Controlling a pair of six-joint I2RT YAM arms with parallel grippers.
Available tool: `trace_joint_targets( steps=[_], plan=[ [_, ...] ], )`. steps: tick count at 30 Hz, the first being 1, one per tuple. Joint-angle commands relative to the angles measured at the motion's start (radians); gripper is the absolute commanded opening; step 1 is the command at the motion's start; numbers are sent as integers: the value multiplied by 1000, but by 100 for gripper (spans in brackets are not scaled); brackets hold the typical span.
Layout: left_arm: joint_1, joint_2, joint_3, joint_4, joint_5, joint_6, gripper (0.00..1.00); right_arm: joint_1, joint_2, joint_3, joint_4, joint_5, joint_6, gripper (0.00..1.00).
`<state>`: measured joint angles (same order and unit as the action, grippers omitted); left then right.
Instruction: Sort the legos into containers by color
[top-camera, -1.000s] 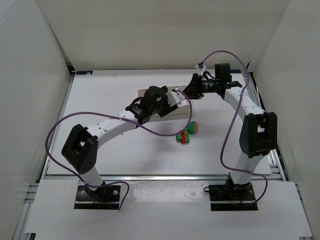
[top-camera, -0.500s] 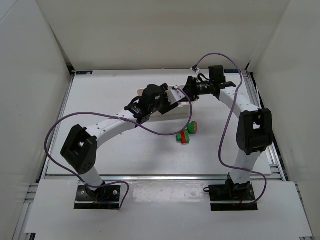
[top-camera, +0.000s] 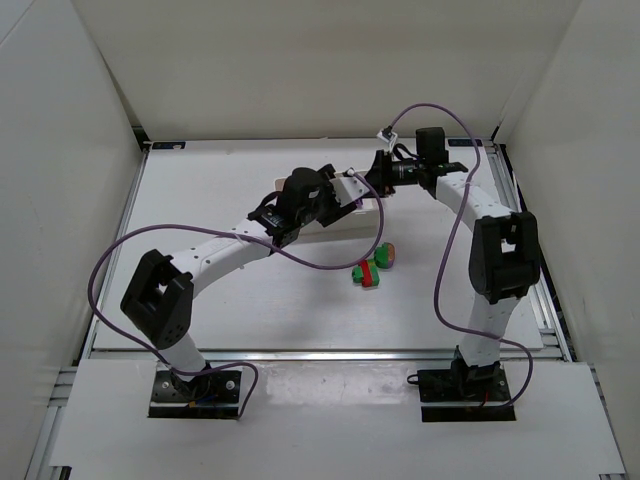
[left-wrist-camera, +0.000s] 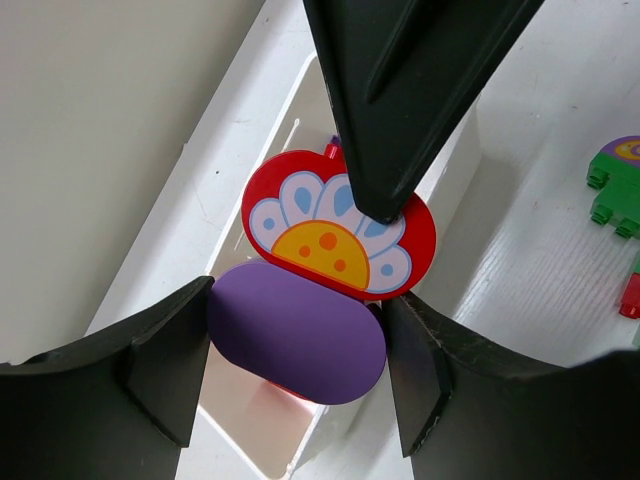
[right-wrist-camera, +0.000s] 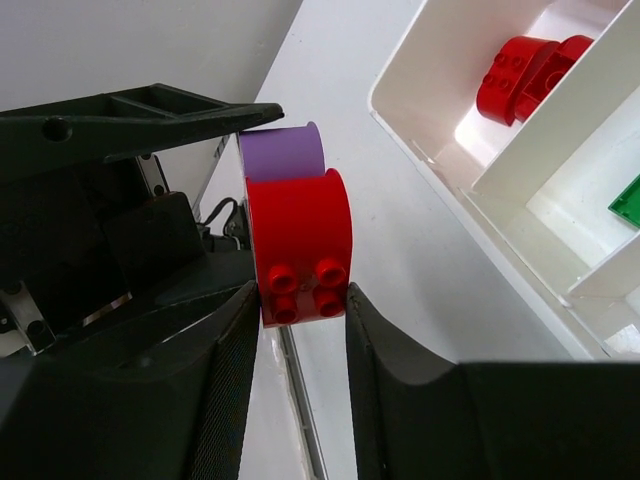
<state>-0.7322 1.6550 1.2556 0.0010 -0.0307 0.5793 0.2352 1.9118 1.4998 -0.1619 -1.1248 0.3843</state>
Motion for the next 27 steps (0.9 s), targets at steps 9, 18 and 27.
trace_joint_targets(
  steps=[9,18,27],
  plan=[
    [-9,-138,-51,-47,-52,-59,10,-94,-128,-6,-17,-150,-85,0],
    [20,-251,-113,-168,-194,-116,10,-151,-186,8,-125,-116,-208,0],
    [152,-320,-42,-245,-278,-228,10,42,54,325,-192,77,-236,0]
  ],
)
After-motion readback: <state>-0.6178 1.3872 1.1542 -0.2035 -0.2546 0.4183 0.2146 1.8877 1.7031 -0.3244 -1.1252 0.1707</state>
